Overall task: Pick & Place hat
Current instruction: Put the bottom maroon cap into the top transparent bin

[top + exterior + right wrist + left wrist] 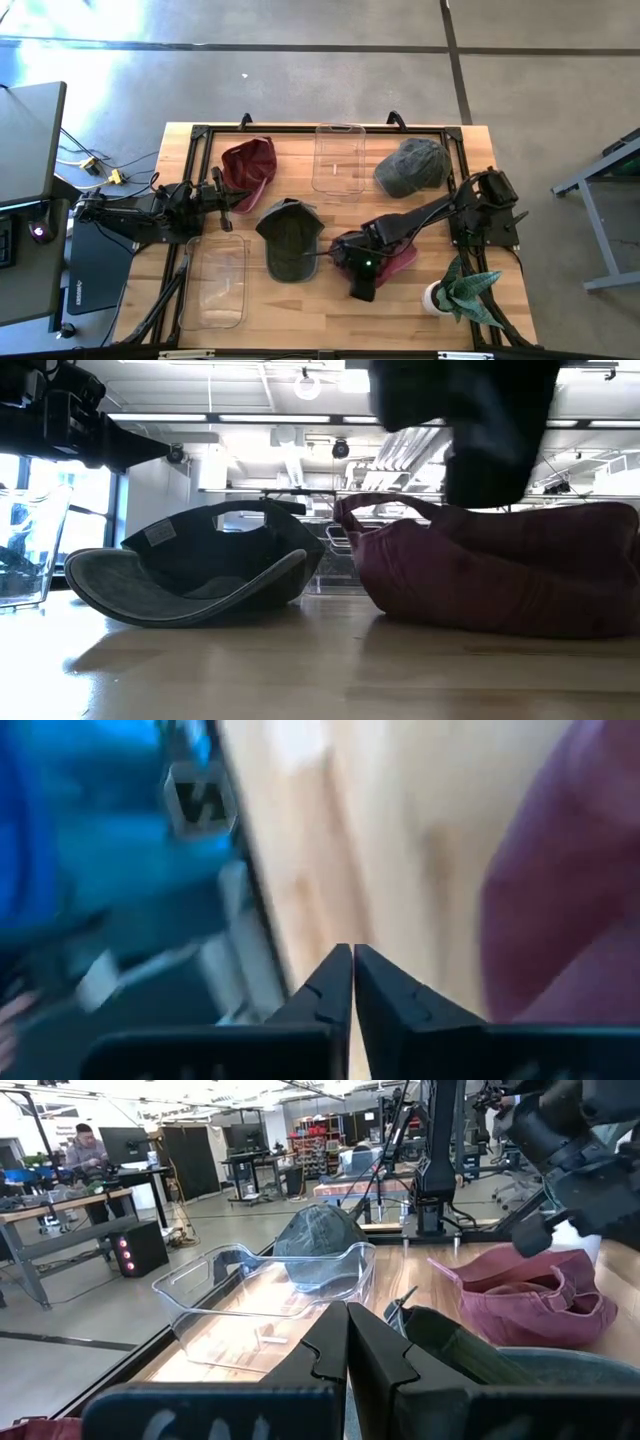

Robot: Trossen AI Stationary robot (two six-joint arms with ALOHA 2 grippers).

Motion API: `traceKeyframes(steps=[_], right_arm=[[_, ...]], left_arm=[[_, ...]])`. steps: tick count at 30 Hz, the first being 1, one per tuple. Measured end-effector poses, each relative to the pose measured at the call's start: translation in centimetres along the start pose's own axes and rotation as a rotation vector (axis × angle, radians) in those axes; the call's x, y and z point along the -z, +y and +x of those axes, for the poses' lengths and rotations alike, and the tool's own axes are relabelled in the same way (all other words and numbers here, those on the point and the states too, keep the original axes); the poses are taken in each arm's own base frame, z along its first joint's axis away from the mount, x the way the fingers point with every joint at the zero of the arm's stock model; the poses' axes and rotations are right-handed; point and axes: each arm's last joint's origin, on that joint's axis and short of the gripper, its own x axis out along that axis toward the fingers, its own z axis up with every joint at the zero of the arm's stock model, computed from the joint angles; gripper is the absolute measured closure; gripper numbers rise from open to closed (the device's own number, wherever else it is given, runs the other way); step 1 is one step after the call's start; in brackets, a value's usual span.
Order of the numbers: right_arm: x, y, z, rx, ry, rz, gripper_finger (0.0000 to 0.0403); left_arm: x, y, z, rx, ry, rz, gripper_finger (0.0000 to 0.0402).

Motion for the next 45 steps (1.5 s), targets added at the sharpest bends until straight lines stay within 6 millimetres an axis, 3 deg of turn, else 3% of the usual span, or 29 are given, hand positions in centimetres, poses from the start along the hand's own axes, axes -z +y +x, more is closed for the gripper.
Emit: traceKeyframes(steps=[4,8,12,17,20,23,27,33,37,42,45], right_arm=[[2.4,0.1,0.3,0.109,0.123,0.053,0.0364],[3.2,0.8,-0.8,0.216,0.019,0.055,0.0361],[2.8,0.7,-2.9,0.292,-0.139,0.111,0.0338],[1.3,-0.9,-5.0,0.362,-0.262,0.118,0.0262],[0.3,-2.9,-4.5,0.333,-0.239,0.097,0.0217],[-0.4,-4.6,-3.2,0.211,-0.220,0.060,0.0200],[-1.0,-4.8,-2.4,0.045,-0.271,-0.025,0.0230],[0.1,-2.3,-1.5,-0.113,-0.135,-0.135,0.0383],[1.7,-0.3,-1.0,-0.100,0.010,-0.246,0.0372],[3.2,1.6,-2.2,0.147,0.094,-0.456,0.0393],[3.3,2.4,-3.3,0.228,0.094,-0.517,0.0379]], left_arm=[[0.0,0.0,0.0,0.000,0.002,0.000,0.0401],[0.0,0.0,0.0,0.001,0.004,0.001,0.0401],[0.0,0.0,0.0,0.001,0.005,0.001,0.0401],[0.1,0.0,0.0,0.001,0.006,0.002,0.0401],[0.1,0.0,0.0,0.001,0.006,0.002,0.0401],[0.1,0.0,0.0,0.001,0.006,0.002,0.0401],[0.0,0.0,0.0,0.001,0.006,0.002,0.0401],[0.1,0.0,0.0,0.001,0.006,0.002,0.0401],[0.1,0.0,0.0,0.001,0.006,0.002,0.0401],[0.1,0.0,0.0,0.001,0.006,0.002,0.0401],[0.1,0.0,0.0,0.001,0.006,0.002,0.0401]])
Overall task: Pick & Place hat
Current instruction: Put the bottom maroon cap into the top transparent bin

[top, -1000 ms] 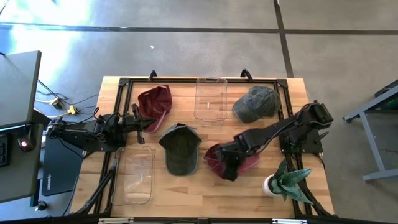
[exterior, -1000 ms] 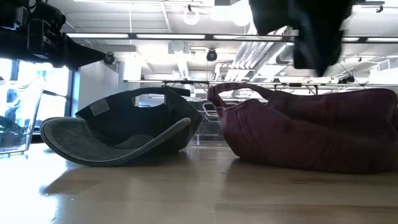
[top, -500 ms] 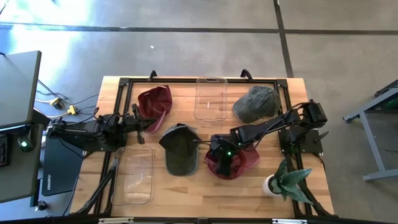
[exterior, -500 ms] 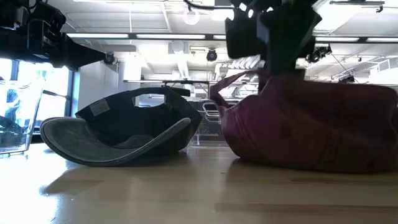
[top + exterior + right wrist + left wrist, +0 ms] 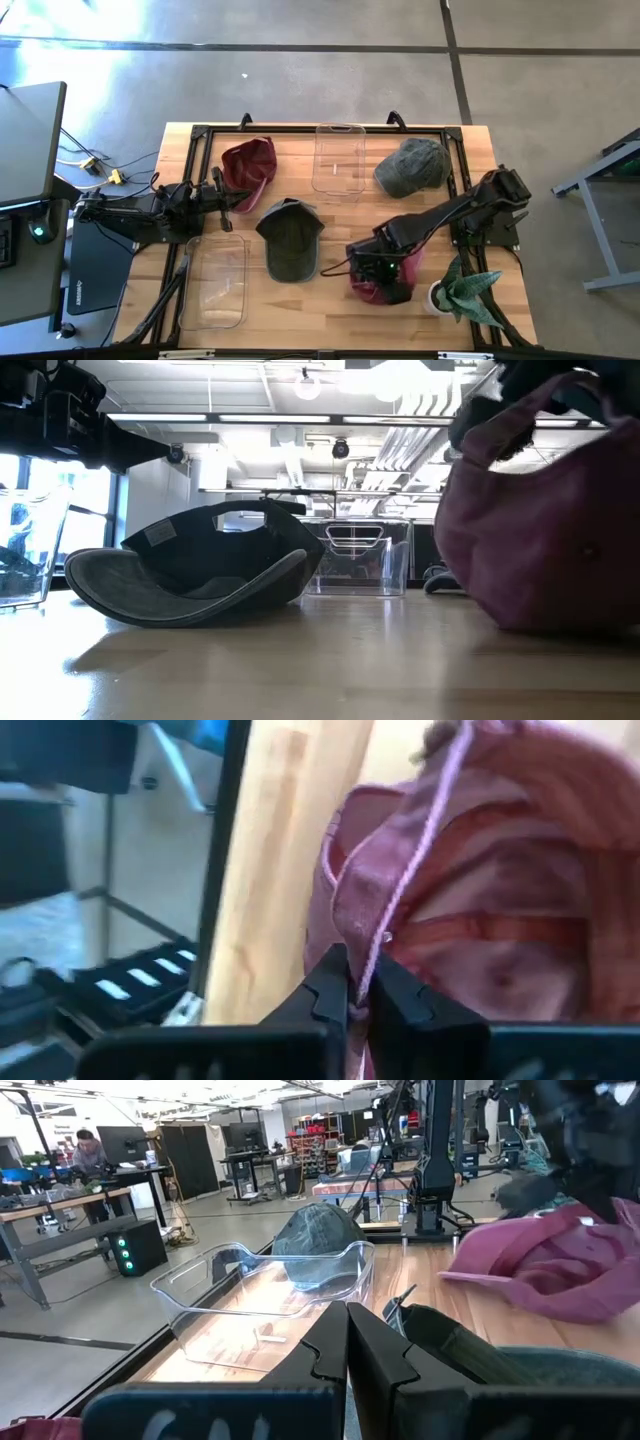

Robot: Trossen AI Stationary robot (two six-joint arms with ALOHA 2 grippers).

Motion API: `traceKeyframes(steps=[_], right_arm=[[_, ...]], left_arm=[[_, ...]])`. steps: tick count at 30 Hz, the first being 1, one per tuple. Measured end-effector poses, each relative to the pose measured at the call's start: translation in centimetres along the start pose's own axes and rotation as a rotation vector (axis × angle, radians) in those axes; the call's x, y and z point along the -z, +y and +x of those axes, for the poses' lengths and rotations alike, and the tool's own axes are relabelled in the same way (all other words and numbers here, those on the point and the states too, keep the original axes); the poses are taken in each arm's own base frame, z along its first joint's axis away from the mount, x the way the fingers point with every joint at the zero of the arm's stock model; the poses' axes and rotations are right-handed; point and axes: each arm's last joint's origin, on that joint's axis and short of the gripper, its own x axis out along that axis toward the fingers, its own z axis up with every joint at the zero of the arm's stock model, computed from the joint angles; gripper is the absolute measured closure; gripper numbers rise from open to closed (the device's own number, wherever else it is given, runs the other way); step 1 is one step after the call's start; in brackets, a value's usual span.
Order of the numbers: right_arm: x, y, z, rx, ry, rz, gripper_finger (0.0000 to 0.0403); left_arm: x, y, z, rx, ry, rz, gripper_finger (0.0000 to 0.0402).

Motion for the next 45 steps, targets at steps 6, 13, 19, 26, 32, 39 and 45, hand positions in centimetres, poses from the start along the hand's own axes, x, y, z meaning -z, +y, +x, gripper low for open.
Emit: traceKeyframes(steps=[6,13,19,26,32,39,45], right_arm=[[0.9,-0.3,-0.5,0.025,0.094,0.053,0.0322],[1.5,-0.4,-0.6,0.055,0.149,0.209,0.0388],[-0.1,0.2,-2.1,-0.042,-0.066,0.394,0.0362],[-1.7,0.2,-1.3,0.007,-0.233,0.683,0.0258],[-2.9,-1.4,1.1,0.080,-0.265,0.807,0.0174],[-4.2,-4.6,3.2,0.121,-0.340,1.111,0.0181],[-4.0,-5.3,3.3,0.131,-0.311,1.172,0.0214]], left_arm=[[0.0,0.0,0.0,0.000,0.000,0.000,0.0401],[0.0,0.0,0.0,0.000,0.000,0.000,0.0401],[0.0,0.0,0.0,0.000,0.000,0.000,0.0401],[0.0,0.0,0.0,0.000,0.000,0.000,0.0401],[0.0,0.0,0.0,0.000,0.000,0.000,0.0401],[0.0,0.0,0.0,0.000,0.000,0.000,0.0401],[0.0,0.0,0.0,0.001,0.000,-0.001,0.0401]])
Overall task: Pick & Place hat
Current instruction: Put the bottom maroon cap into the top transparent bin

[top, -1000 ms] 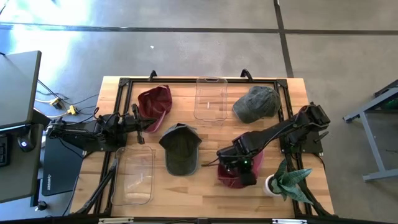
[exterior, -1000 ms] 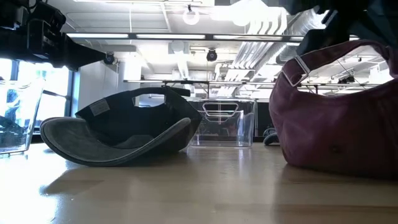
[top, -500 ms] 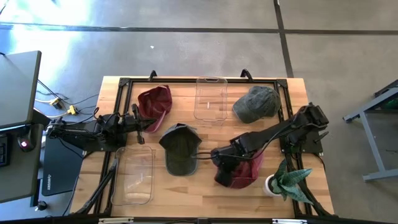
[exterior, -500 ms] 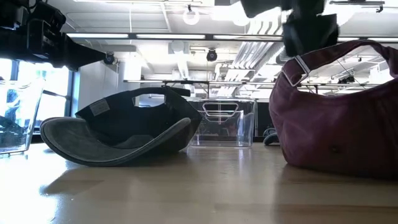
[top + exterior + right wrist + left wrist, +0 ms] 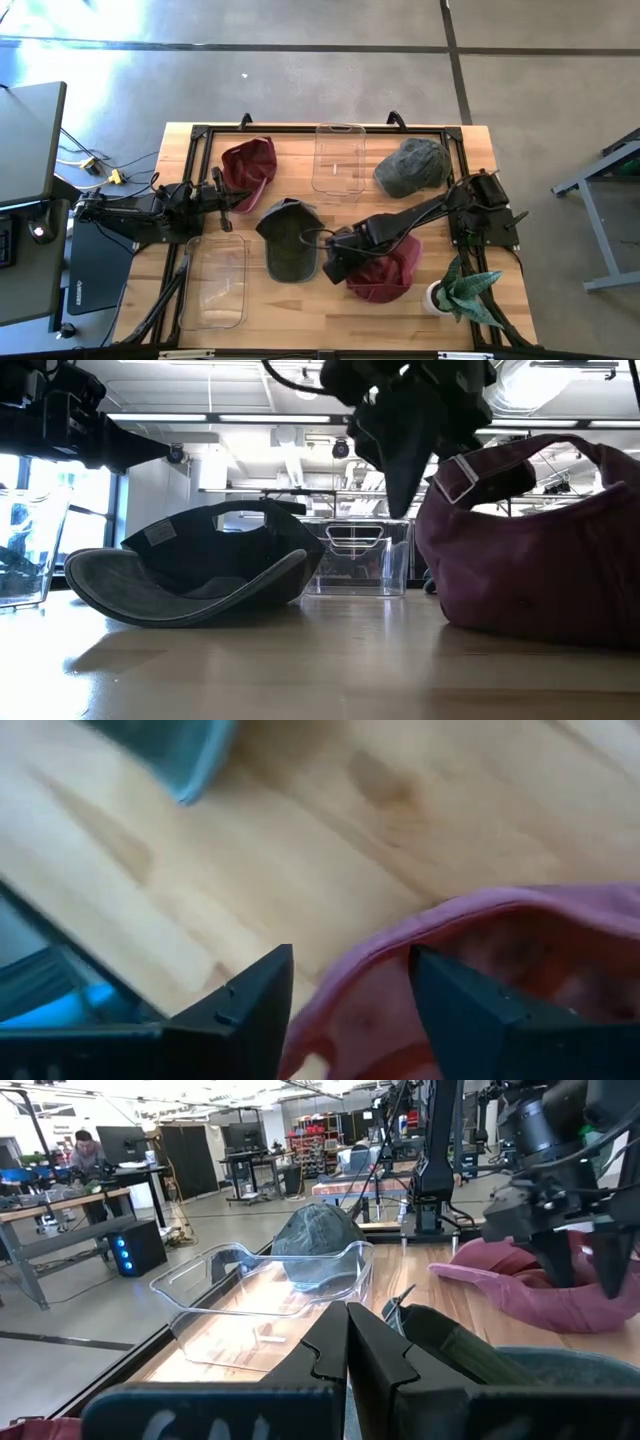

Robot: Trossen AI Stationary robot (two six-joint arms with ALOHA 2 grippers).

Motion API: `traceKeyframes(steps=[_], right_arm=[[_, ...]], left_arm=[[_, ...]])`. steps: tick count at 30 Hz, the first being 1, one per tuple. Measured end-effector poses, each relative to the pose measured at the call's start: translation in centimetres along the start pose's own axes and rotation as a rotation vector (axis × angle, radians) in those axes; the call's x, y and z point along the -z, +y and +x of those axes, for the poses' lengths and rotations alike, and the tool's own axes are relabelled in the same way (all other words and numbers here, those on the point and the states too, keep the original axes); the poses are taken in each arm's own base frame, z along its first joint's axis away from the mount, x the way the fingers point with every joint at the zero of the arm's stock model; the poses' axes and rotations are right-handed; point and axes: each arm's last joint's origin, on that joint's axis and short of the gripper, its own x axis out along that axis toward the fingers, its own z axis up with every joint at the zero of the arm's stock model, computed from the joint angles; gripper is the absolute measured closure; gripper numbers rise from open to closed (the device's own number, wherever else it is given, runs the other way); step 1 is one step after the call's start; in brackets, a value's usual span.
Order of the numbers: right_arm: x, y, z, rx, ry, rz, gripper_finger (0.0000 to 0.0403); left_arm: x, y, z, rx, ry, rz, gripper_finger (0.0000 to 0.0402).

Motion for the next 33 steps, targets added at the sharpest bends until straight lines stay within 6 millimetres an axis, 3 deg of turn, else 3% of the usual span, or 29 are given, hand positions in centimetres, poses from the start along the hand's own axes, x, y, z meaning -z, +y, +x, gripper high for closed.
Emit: traceKeyframes(steps=[13,22,25,29,30,33], right_arm=[[0.7,-0.4,0.4,0.052,0.054,0.080,0.0251],[1.2,0.1,3.5,0.039,0.062,0.138,0.0233],[1.0,0.2,3.8,0.038,0.019,0.149,0.0267],[0.0,0.1,2.8,0.015,-0.014,0.119,0.0375],[-0.3,0.2,2.5,0.001,-0.022,0.092,0.0388],[-1.6,0.6,1.6,-0.079,-0.046,-0.001,0.0378]], left_arm=[[-0.1,-0.4,0.0,0.140,-0.019,-0.005,0.0401],[-0.1,-0.4,0.0,0.154,-0.023,-0.005,0.0401],[-0.1,-0.4,0.0,0.154,-0.023,-0.003,0.0401],[-0.1,-0.4,0.0,0.153,-0.024,-0.003,0.0401],[-0.1,-0.4,0.0,0.153,-0.024,-0.003,0.0401],[-0.1,-0.4,0.0,0.153,-0.024,-0.003,0.0401]])
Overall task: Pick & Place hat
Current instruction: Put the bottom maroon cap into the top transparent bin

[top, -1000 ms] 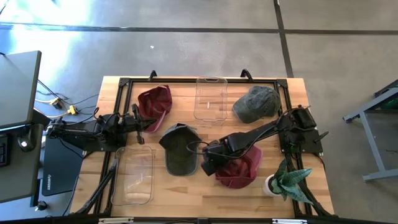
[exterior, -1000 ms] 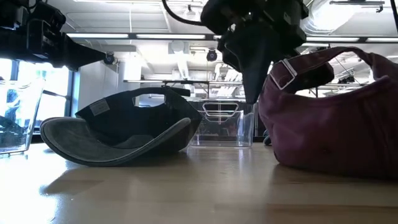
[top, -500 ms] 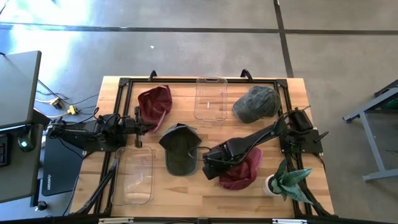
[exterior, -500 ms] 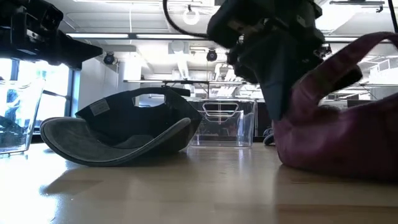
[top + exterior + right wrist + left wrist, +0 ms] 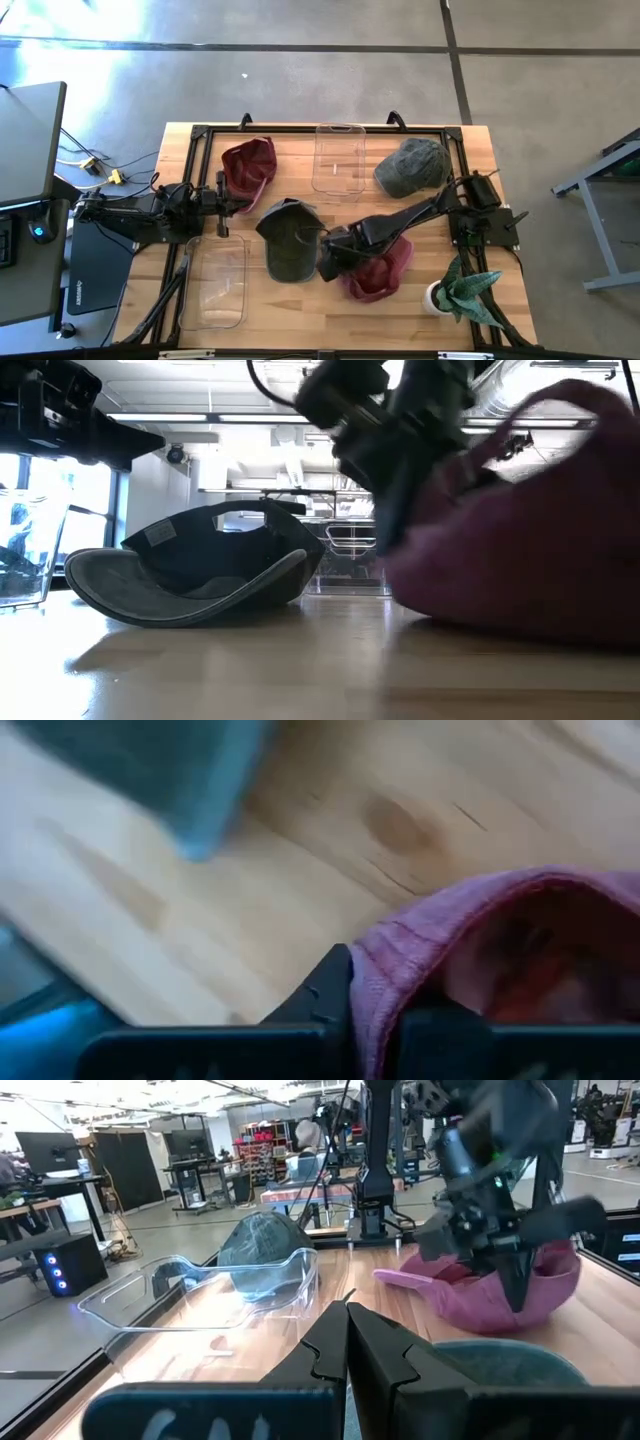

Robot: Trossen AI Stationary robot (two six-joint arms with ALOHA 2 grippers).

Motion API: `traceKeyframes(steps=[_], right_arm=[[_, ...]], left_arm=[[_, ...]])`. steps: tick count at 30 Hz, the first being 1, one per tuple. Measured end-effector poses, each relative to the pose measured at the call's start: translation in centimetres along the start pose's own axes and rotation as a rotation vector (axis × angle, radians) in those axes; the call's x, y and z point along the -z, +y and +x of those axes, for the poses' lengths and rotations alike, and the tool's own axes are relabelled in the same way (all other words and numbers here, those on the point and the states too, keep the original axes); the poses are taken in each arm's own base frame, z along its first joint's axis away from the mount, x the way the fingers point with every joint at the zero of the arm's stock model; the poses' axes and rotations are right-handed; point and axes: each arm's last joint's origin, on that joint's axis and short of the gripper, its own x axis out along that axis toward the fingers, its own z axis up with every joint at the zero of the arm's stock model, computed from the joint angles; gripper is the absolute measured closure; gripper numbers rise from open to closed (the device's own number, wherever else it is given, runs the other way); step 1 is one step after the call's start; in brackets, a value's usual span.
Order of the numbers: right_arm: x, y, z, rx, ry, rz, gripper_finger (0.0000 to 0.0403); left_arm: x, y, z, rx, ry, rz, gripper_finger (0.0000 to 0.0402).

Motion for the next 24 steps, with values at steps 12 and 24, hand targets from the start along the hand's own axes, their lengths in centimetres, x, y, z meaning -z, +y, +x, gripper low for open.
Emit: traceKeyframes(steps=[12,24], right_arm=[[1.8,2.9,-0.1,-0.319,0.110,-0.520,0.0357],[2.9,3.5,-2.7,-0.412,0.239,-0.469,0.0171]], left_arm=[[0.0,0.0,0.0,0.001,0.003,0.000,0.0401],[0.2,0.0,0.0,0.004,0.018,0.002,0.0401]])
